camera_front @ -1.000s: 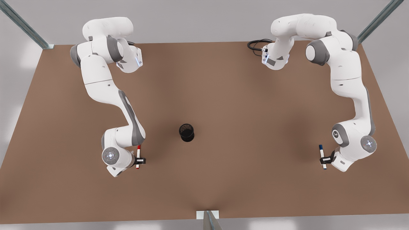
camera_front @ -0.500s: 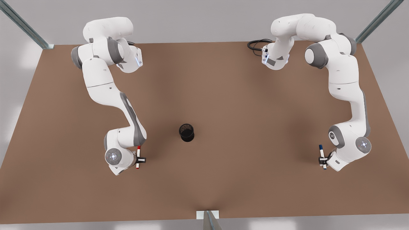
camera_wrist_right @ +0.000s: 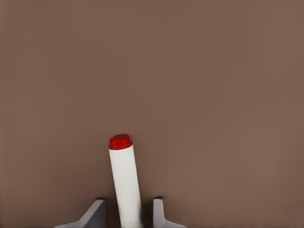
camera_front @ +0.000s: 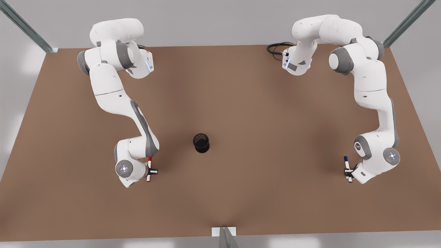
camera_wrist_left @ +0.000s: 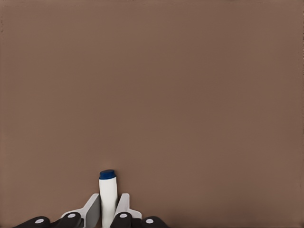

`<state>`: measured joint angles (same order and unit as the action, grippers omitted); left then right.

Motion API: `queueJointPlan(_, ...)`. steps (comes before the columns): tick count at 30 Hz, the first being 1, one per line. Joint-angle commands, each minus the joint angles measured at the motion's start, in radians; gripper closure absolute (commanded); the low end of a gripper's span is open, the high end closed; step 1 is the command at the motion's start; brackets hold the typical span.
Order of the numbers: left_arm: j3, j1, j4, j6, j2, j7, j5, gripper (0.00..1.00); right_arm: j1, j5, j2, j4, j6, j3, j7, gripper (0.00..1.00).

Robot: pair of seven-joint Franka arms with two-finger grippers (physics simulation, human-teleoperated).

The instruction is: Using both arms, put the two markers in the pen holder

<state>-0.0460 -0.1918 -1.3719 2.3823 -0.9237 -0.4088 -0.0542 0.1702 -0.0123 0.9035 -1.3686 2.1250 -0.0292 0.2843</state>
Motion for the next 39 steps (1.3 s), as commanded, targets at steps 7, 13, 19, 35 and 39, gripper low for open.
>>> queueJointPlan(7,0.000,0.000,0.000,0.000,0.002,-0.045,-0.001,0.74,-0.004,-0.001,-0.003,0.008,0.001,-0.001,0.010,0.50)
queueJointPlan(13,0.000,0.000,0.000,-0.002,0.006,-0.039,-0.001,0.79,-0.004,-0.001,-0.002,0.009,0.023,-0.001,-0.004,0.52)
queueJointPlan(19,0.005,0.051,0.000,-0.164,0.169,-0.038,-0.012,0.79,-0.003,-0.001,-0.002,0.008,0.023,-0.001,-0.002,0.69)
queueJointPlan(35,0.457,0.321,0.030,-0.192,0.387,-0.307,-0.507,0.79,0.012,-0.001,-0.051,0.043,0.012,-0.015,0.009,0.73)
queueJointPlan(39,0.459,0.491,0.025,0.205,0.338,-0.438,-0.512,0.79,0.012,-0.001,-0.121,0.059,0.007,-0.044,0.009,0.73)
